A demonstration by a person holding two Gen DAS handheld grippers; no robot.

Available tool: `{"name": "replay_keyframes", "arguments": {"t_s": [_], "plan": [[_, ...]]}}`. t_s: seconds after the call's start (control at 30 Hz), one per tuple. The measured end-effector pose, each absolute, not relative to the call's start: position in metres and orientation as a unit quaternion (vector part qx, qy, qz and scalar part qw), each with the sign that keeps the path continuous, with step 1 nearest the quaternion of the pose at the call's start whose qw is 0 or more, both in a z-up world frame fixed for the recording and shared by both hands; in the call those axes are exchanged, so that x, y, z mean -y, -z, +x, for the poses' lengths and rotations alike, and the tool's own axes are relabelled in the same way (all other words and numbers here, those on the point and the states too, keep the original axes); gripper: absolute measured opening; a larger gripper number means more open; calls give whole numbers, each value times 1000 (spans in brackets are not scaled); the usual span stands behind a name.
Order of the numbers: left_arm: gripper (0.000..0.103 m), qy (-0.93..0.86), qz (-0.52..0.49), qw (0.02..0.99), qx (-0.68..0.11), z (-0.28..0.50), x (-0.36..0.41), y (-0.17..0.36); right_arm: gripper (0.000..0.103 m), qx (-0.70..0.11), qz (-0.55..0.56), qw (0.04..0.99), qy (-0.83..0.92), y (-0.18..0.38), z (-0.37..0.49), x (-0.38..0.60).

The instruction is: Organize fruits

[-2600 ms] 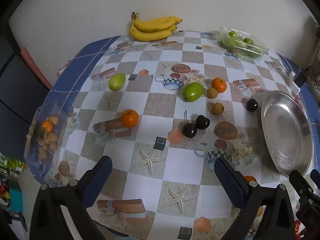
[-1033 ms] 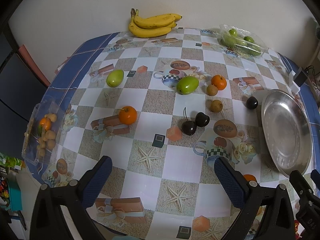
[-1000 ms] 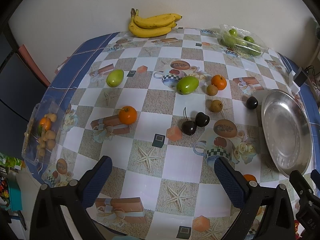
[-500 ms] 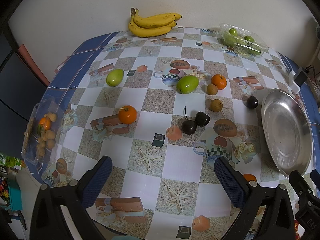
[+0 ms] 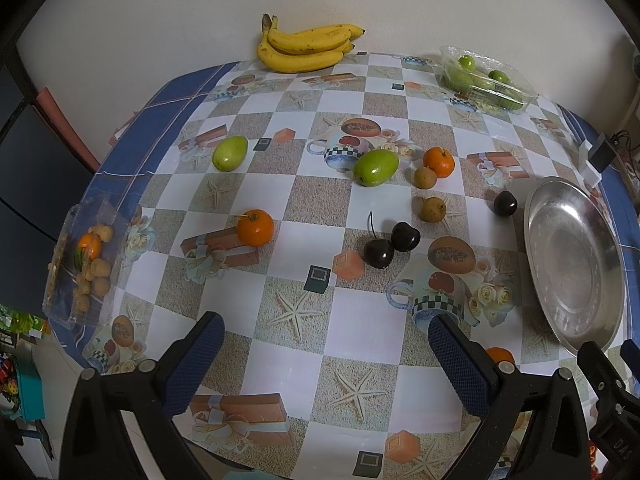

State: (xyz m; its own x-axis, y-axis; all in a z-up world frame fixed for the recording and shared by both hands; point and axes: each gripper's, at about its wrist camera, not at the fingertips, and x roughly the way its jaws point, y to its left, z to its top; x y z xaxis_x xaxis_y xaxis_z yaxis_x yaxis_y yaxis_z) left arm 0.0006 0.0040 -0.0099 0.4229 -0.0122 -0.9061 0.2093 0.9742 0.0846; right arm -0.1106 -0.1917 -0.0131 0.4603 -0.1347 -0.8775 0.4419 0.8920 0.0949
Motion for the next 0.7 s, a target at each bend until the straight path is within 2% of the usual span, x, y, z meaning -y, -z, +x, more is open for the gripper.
{"name": "replay_keyframes", "arguments": {"t_s": [0.7], "plan": [[103,80,83,839,-532,4,-3,3,103,-495,158,842,145,15,-100,184]]}}
